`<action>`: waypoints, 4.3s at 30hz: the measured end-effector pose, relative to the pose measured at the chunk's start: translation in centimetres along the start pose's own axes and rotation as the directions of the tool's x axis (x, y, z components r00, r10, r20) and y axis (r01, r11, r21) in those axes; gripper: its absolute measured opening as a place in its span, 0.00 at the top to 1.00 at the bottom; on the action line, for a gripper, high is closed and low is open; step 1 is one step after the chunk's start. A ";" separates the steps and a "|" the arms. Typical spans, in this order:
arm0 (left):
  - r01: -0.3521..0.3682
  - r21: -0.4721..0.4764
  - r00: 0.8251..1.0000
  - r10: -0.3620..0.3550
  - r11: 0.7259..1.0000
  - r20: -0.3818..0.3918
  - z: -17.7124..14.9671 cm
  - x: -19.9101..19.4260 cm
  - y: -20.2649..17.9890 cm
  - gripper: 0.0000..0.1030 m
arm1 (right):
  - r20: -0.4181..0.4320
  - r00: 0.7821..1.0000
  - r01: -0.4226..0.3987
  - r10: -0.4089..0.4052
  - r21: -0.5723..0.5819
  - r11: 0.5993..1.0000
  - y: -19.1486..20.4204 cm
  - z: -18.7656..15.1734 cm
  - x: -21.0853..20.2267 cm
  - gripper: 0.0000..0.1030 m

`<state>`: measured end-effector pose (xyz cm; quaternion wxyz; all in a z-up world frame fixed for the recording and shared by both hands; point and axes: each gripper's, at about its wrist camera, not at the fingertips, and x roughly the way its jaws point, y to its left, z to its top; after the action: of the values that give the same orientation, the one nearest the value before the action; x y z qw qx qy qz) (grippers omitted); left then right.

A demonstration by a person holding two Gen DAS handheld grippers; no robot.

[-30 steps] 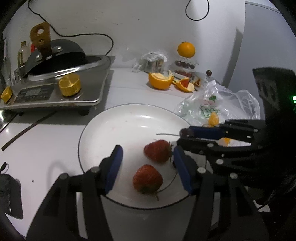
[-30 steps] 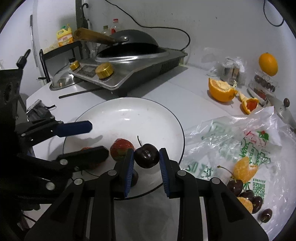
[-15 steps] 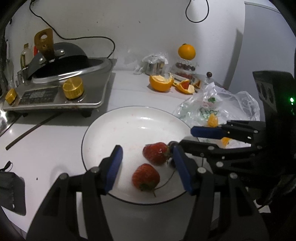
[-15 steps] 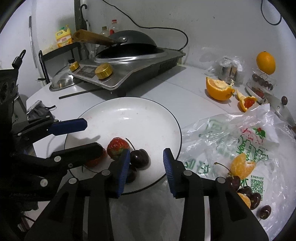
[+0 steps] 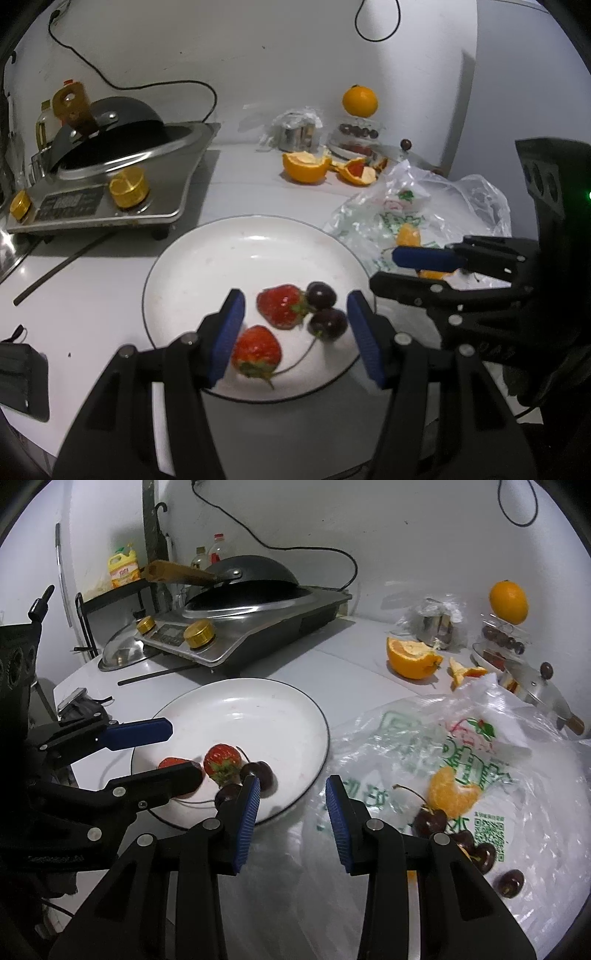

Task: Organize fruits
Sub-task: 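Move both tools back to the fruit on the plastic bag, then grasp an orange segment with the left tool while the right tool grasps a cherry, then lift the orange segment and cherry off the bag with both tools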

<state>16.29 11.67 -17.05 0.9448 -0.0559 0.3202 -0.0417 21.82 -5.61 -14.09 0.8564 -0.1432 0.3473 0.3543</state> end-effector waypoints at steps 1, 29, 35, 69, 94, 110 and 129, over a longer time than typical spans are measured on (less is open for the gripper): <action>0.001 0.003 1.000 -0.001 1.000 0.000 0.0 0.0 -0.2 0.43 | 0.002 1.000 0.003 -0.003 0.003 1.000 -0.2 -0.1 -0.2 0.62; 0.025 0.113 0.999 -0.022 0.993 -0.027 0.8 0.8 -7.7 0.43 | 0.059 0.997 0.049 -0.055 0.111 0.993 -6.4 -3.8 -5.2 0.62; 0.032 0.137 0.999 -0.027 0.990 -0.038 1.0 1.4 -9.5 0.43 | 0.067 0.996 0.056 -0.065 0.138 0.989 -8.0 -4.6 -5.9 0.62; 0.087 0.218 0.989 -0.057 0.972 -0.140 1.6 7.0 -15.9 0.43 | 0.043 0.992 0.106 -0.121 0.258 0.960 -15.7 -8.4 -7.1 0.62; 0.054 0.315 0.981 0.009 0.948 -0.195 0.8 11.7 -17.0 0.53 | -0.022 0.995 0.097 -0.095 0.299 0.949 -17.3 -8.9 -5.0 0.62; 0.078 0.303 0.985 -0.026 0.950 -0.169 1.0 10.4 -16.7 0.72 | -0.034 0.993 0.117 -0.112 0.276 0.954 -17.0 -8.9 -4.4 0.70; 0.084 0.287 0.986 -0.039 0.954 -0.160 0.9 9.5 -15.8 0.72 | -0.010 0.991 0.131 -0.133 0.256 0.958 -15.8 -8.2 -5.9 0.70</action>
<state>23.65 -4.99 -19.96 0.9136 0.0779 0.3799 -0.1222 25.92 -23.85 -15.89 0.8906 -0.0532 0.3767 0.2490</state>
